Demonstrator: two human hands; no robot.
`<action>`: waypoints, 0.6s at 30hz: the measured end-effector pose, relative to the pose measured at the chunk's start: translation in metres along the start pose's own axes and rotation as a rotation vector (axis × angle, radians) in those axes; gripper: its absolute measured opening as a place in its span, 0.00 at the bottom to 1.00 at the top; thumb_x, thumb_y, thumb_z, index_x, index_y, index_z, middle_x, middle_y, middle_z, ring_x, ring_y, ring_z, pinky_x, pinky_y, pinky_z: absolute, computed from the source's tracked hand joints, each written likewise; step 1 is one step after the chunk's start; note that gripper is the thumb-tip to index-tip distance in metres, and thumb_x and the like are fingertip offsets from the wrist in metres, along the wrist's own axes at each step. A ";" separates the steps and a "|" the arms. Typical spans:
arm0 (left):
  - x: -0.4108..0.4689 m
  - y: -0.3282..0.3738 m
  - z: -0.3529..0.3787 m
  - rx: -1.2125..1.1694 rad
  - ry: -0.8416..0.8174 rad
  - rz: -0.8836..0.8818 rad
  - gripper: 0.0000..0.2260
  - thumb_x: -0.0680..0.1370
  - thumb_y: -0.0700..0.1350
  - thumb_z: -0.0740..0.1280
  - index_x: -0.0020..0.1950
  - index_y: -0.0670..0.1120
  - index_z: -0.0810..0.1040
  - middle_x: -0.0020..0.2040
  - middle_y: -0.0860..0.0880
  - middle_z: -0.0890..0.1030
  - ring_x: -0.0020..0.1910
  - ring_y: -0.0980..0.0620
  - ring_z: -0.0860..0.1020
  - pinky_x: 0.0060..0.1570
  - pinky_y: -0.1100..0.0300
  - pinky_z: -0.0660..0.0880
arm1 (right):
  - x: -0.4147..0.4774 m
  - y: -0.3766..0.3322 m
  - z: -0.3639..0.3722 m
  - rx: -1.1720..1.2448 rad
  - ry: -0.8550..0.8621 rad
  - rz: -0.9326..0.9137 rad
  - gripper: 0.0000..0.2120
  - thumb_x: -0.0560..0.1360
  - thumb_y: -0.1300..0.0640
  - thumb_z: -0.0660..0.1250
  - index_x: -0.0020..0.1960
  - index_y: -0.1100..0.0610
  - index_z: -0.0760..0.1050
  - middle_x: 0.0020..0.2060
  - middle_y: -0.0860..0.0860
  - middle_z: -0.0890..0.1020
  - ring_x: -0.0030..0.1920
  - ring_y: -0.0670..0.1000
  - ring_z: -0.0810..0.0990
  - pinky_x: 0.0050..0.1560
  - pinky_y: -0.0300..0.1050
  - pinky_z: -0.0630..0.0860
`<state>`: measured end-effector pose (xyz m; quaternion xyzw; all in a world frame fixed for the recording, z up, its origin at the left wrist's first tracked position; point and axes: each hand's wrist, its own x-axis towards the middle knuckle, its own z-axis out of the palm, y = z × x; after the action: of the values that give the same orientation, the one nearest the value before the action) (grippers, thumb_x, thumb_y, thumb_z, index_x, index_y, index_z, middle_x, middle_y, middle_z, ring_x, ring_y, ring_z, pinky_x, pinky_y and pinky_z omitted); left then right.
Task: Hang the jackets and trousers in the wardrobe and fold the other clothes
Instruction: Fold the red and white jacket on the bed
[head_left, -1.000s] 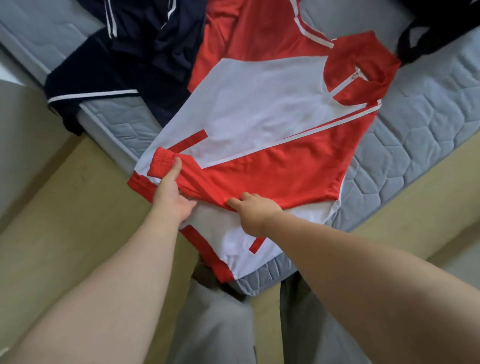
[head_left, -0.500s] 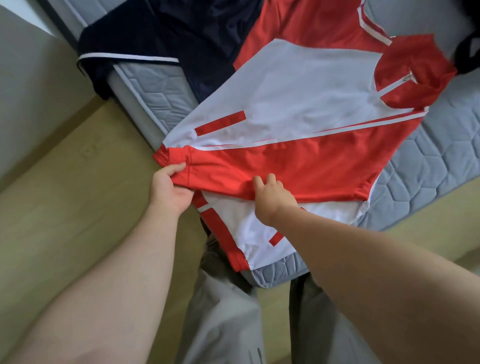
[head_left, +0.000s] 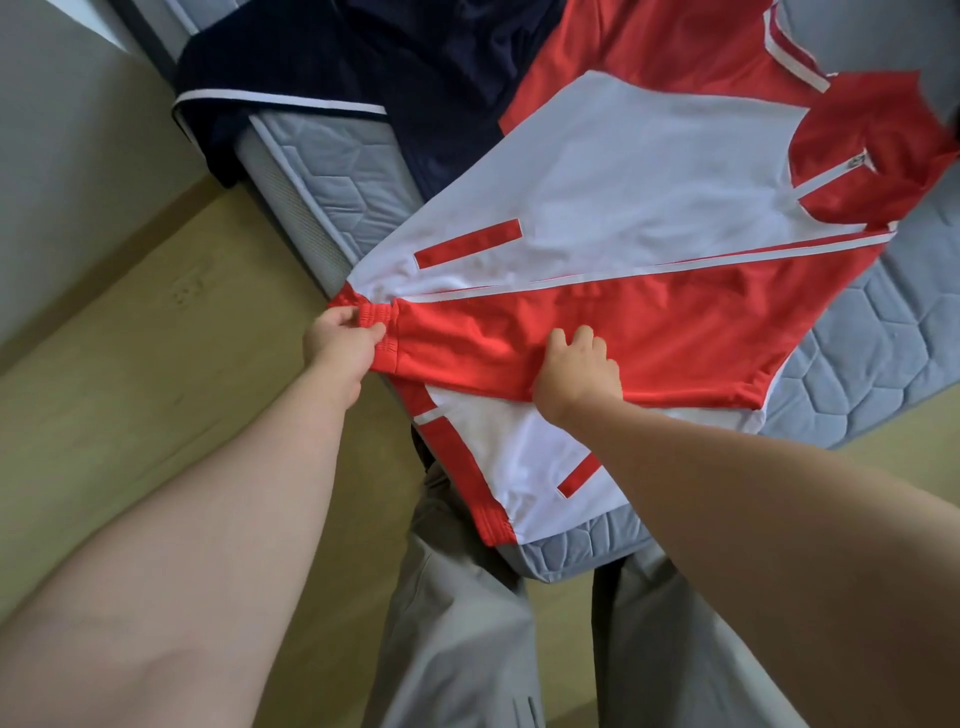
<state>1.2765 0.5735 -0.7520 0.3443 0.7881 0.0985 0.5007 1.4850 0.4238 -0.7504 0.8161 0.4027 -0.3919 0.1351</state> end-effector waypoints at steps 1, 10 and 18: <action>0.003 0.005 0.000 0.022 0.011 0.032 0.11 0.74 0.35 0.74 0.48 0.51 0.79 0.44 0.54 0.82 0.43 0.54 0.80 0.38 0.65 0.77 | 0.003 0.000 -0.001 -0.015 0.039 0.016 0.20 0.72 0.61 0.63 0.64 0.56 0.66 0.61 0.57 0.67 0.62 0.61 0.69 0.53 0.56 0.69; 0.019 0.022 0.009 0.101 0.063 0.005 0.08 0.75 0.37 0.71 0.51 0.48 0.79 0.51 0.47 0.83 0.48 0.48 0.82 0.45 0.57 0.78 | 0.024 -0.015 -0.008 0.145 0.005 0.200 0.40 0.74 0.61 0.60 0.81 0.49 0.46 0.81 0.57 0.42 0.79 0.64 0.47 0.63 0.65 0.70; -0.015 0.039 0.025 0.758 0.293 0.480 0.09 0.76 0.47 0.71 0.49 0.49 0.72 0.58 0.44 0.75 0.56 0.41 0.77 0.54 0.50 0.73 | 0.030 0.004 -0.027 0.111 0.127 0.194 0.27 0.73 0.60 0.59 0.72 0.52 0.61 0.74 0.56 0.59 0.68 0.61 0.63 0.53 0.58 0.70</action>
<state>1.3186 0.5882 -0.7339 0.6577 0.7290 -0.0356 0.1864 1.5131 0.4520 -0.7555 0.8805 0.3074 -0.3464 0.1013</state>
